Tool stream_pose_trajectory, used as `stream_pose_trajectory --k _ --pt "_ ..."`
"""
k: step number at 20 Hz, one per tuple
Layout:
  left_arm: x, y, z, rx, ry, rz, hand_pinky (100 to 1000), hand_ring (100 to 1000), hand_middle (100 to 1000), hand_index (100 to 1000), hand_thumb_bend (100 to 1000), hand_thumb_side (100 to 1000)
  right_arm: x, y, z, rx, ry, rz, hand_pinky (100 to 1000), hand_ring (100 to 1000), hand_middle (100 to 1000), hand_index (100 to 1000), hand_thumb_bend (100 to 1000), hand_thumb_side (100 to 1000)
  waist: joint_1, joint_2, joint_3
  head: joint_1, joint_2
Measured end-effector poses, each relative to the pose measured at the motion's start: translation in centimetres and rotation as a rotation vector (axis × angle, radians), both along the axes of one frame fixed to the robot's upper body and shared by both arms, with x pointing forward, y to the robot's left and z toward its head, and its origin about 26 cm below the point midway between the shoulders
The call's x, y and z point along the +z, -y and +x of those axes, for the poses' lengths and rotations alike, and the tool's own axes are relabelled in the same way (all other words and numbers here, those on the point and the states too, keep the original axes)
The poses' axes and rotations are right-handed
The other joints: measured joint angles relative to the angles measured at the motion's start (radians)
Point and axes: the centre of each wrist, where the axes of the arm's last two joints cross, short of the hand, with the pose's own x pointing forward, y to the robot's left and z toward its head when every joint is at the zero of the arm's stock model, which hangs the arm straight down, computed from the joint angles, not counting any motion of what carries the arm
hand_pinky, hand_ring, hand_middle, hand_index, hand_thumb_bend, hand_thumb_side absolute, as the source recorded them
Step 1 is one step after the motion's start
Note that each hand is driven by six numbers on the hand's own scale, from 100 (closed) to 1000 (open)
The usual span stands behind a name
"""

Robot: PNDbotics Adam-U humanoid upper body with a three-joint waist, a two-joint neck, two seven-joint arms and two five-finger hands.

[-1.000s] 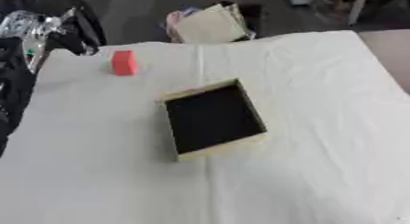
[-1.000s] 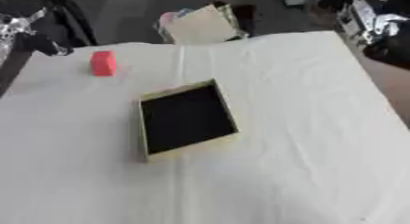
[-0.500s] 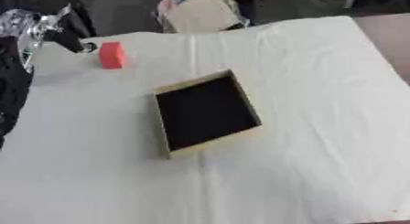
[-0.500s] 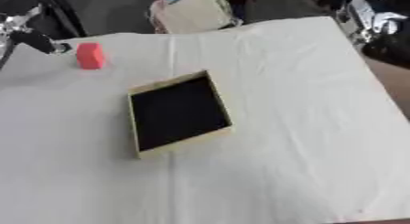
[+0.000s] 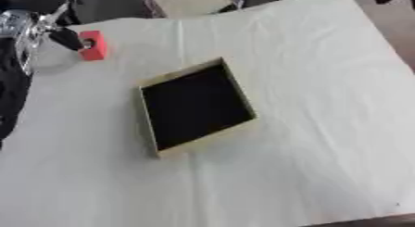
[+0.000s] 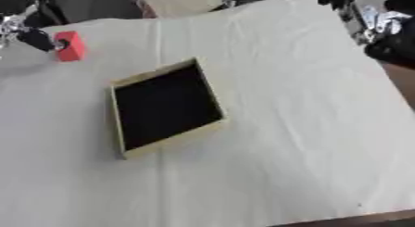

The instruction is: Pick up objects on the table and place them in the box.

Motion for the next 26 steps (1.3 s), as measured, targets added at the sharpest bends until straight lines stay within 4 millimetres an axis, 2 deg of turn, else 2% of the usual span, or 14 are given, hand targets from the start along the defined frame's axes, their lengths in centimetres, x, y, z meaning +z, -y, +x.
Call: stream_pose_trajectory --k 5,8,13,20,26 --pt "0.5 -0.4 -0.1 0.009 0.011 -0.028 860 857 845 897 450 258 0.1 0.1 0.0 -0.006 0.01 0.001 566 624 739 970 100 410 0.002 0.019 -0.007 -0.001 -0.002" --pt "0.4 -0.8 -0.2 0.013 -0.015 -0.049 857 849 838 896 467 265 0.2 0.1 0.0 -0.006 0.017 0.003 566 624 739 970 100 410 0.002 0.025 -0.008 -0.001 -0.002" --pt "0.4 -0.9 -0.2 0.006 -0.04 -0.081 855 845 836 896 499 276 0.3 0.1 0.0 -0.01 0.022 0.007 567 625 740 970 100 412 0.002 0.024 -0.013 -0.001 -0.002" --pt "0.7 -1.6 -0.4 0.015 -0.08 -0.114 852 841 829 893 449 224 0.3 0.1 0.0 -0.011 0.024 0.008 568 625 740 970 100 413 -0.007 0.021 -0.007 -0.001 -0.003" --pt "0.8 -1.7 -0.4 0.016 -0.087 -0.126 847 836 818 887 434 214 0.4 0.2 0.0 -0.013 0.029 0.012 567 625 740 970 100 412 -0.011 0.025 -0.008 -0.001 -0.003"
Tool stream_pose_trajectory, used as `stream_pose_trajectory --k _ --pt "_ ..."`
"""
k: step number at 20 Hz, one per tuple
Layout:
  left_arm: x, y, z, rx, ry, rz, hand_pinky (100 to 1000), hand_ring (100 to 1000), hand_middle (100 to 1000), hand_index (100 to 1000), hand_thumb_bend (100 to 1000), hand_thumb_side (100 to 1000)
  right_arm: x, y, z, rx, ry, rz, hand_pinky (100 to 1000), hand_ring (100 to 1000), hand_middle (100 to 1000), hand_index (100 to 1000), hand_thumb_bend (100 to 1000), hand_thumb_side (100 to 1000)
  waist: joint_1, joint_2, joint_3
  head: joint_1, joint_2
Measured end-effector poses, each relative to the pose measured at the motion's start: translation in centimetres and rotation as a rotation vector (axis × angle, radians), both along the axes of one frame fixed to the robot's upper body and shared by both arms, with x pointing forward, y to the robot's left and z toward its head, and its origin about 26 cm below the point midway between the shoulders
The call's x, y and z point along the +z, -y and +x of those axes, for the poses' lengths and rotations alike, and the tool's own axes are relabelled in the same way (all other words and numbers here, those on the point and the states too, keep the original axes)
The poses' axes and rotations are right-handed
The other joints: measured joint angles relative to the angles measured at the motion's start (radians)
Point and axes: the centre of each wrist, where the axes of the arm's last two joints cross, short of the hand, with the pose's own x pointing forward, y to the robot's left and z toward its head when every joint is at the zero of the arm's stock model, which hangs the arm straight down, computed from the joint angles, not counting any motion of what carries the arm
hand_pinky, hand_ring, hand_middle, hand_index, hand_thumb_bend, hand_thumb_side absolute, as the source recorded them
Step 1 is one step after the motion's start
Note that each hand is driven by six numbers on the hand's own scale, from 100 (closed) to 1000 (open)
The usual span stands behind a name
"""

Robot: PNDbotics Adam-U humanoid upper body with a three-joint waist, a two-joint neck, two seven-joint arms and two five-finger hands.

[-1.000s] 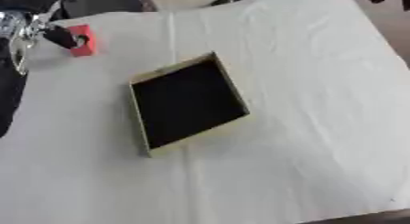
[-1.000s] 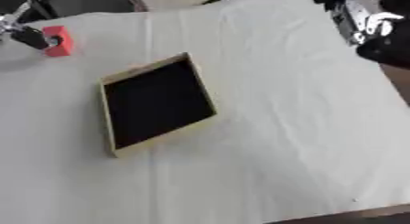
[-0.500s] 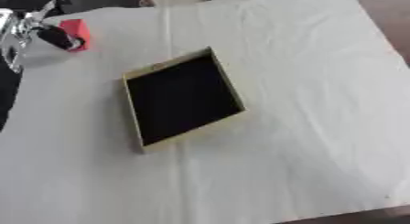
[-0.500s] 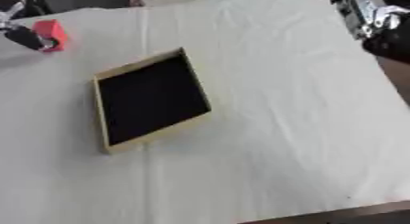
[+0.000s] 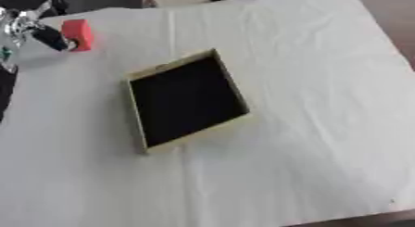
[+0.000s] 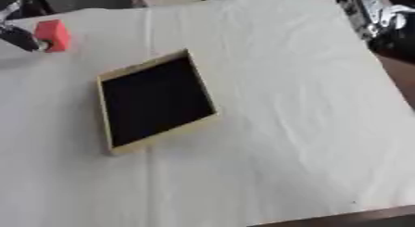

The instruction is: Pick up objects on the table and place them in the box.

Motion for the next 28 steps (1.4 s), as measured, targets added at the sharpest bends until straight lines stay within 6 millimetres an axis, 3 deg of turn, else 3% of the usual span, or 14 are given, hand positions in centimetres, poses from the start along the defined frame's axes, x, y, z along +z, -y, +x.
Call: stream_pose_trajectory --k 9,15,19,24,28 --pt "0.01 -0.03 -0.01 0.003 0.015 -0.011 850 850 856 890 432 218 0.08 -0.02 -0.01 0.0 0.004 0.0 567 624 739 970 100 410 0.0 0.024 -0.006 -0.003 -0.008" --pt "-0.08 -0.06 -0.02 0.012 0.035 -0.009 846 837 836 882 419 210 0.06 -0.08 0.0 0.002 0.005 0.005 566 624 738 970 100 408 0.0 0.036 -0.008 -0.007 -0.012" --pt "-0.23 -0.11 -0.04 0.016 0.032 -0.003 810 762 731 819 328 151 0.05 -0.12 0.01 0.004 0.006 0.007 567 624 738 970 100 409 0.0 0.039 -0.008 -0.007 -0.016" --pt "-0.16 -0.07 -0.05 0.021 0.035 0.006 761 644 557 710 143 100 0.05 -0.12 0.01 0.004 0.006 0.007 568 624 738 970 100 410 0.0 0.039 -0.008 -0.007 -0.016" --pt "-0.17 -0.07 -0.08 0.021 0.053 0.016 749 619 527 684 145 100 0.05 -0.12 0.01 0.004 0.006 0.007 569 625 739 970 100 411 -0.001 0.029 -0.003 -0.007 -0.016"
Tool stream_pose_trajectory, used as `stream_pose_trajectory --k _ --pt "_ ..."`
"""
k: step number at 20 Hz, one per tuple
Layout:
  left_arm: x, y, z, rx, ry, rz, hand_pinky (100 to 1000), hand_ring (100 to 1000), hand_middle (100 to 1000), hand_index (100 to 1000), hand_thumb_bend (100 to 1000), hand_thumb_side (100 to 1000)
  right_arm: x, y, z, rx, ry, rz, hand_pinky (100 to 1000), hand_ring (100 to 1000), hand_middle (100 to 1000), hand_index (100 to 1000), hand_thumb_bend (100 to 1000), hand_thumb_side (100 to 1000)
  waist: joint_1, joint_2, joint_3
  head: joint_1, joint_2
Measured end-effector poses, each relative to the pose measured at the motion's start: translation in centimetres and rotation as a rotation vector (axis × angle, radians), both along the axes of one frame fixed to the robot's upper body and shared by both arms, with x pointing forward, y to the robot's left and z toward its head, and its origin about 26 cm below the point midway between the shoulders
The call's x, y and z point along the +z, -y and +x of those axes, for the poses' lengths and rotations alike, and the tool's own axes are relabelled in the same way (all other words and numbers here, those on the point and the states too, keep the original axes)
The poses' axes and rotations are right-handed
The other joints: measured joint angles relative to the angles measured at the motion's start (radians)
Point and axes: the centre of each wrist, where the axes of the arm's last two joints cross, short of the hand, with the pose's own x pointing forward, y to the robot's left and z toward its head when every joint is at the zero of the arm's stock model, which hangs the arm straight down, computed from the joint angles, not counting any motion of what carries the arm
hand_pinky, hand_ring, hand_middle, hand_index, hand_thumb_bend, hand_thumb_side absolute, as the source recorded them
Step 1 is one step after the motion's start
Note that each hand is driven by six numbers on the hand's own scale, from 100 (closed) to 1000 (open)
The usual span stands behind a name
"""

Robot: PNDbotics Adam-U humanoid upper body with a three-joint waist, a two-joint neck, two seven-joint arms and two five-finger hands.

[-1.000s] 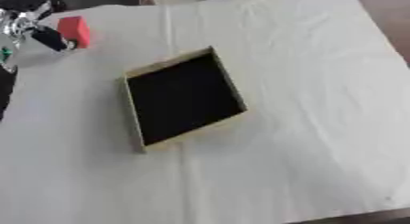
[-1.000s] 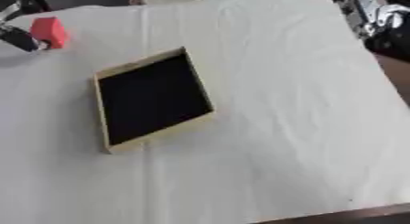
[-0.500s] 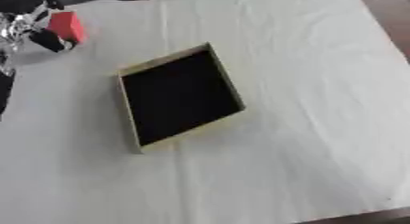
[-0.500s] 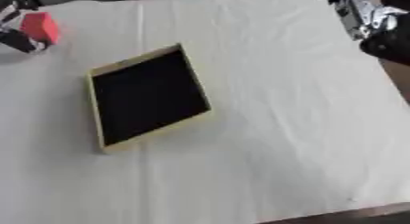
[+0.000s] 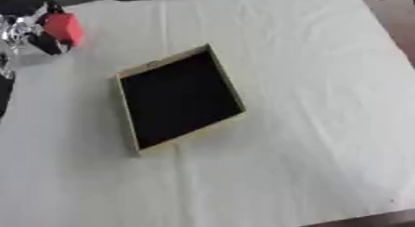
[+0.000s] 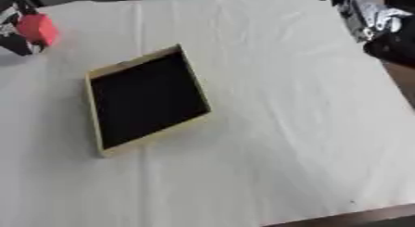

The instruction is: Pick up objects on the table and place them in the box.

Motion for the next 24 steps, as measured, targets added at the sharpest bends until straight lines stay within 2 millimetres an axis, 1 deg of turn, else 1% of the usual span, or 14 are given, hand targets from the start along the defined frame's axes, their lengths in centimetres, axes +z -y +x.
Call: stream_pose_trajectory --k 5,6,9,12,17,21,24 --pt "0.5 0.2 -0.1 -0.027 0.024 0.011 749 619 527 684 181 100 0.0 0.0 0.0 0.0 -0.002 0.0 572 627 740 970 100 415 -0.005 -0.033 0.012 -0.001 0.001" --pt "0.6 0.4 -0.1 -0.037 0.026 0.015 749 618 527 685 203 100 0.0 0.0 0.0 0.001 -0.003 0.0 573 627 741 970 100 416 -0.007 -0.041 0.016 -0.001 0.002" --pt "0.9 1.1 -0.1 -0.088 0.024 0.033 750 621 531 689 224 107 0.0 0.0 0.0 0.003 -0.006 0.0 575 628 741 970 100 417 -0.008 -0.071 0.034 -0.001 0.009" --pt "1.1 2.8 0.0 -0.184 0.02 0.065 755 625 535 693 233 124 0.0 0.0 0.0 0.006 -0.01 0.002 577 630 743 971 100 420 -0.009 -0.093 0.053 -0.002 0.011" --pt "1.5 6.3 -0.3 -0.386 -0.001 0.161 764 641 550 704 233 146 0.0 0.0 0.0 0.01 -0.017 0.001 580 632 744 971 100 422 -0.022 -0.127 0.08 -0.008 0.022" --pt "1.9 9.3 -0.7 -0.545 -0.016 0.239 770 655 564 713 239 157 0.0 0.0 0.0 0.014 -0.019 0.001 580 632 744 971 100 423 -0.024 -0.136 0.086 -0.009 0.027" --pt "1.9 12.0 -1.1 -0.672 -0.026 0.291 773 661 570 718 240 159 0.0 0.0 0.0 0.016 -0.02 0.002 580 633 744 971 100 423 -0.025 -0.139 0.086 -0.009 0.027"
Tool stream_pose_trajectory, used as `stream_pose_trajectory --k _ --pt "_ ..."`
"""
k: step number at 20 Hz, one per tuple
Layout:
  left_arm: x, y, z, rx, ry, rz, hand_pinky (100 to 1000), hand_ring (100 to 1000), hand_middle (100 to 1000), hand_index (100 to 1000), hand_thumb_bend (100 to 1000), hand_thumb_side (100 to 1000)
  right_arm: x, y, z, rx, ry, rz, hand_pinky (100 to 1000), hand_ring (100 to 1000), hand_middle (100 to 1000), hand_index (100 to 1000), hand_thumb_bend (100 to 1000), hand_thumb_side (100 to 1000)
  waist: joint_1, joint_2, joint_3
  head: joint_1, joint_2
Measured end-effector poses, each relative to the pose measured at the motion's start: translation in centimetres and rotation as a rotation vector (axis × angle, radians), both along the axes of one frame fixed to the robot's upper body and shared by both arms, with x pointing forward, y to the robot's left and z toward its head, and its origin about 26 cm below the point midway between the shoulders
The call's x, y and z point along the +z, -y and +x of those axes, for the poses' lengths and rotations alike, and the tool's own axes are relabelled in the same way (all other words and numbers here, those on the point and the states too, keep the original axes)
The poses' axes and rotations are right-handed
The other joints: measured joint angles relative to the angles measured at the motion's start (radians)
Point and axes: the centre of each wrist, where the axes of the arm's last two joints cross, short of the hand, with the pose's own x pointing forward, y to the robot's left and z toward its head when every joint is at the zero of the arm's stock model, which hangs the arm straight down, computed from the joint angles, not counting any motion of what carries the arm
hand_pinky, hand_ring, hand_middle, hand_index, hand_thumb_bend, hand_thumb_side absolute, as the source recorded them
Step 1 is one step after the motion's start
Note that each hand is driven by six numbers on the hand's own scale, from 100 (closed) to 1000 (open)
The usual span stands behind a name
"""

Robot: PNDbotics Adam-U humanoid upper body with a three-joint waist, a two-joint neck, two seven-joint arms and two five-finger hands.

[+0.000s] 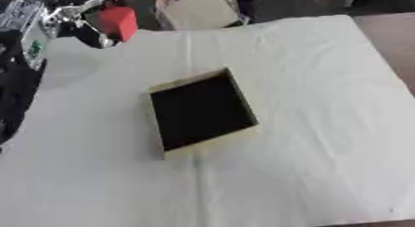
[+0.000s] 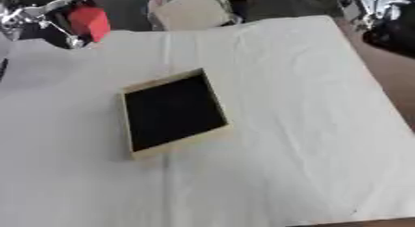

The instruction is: Pick up objects on the table and place them in the box.

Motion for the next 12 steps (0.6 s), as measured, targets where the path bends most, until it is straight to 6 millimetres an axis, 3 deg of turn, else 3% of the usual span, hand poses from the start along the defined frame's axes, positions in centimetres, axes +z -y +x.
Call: stream_pose_trajectory --k 5,12 --pt "-0.6 3.9 -0.6 -0.162 -0.027 0.068 774 668 577 723 252 167 0.0 0.0 0.0 0.003 -0.002 -0.003 578 632 743 971 100 421 -0.005 0.0 -0.004 0.001 0.0" --pt "-2.4 6.8 -1.1 -0.287 -0.084 0.118 775 683 591 736 277 169 0.0 0.0 0.0 0.003 -0.003 -0.004 577 632 742 971 100 421 -0.005 0.008 -0.007 0.002 0.001"
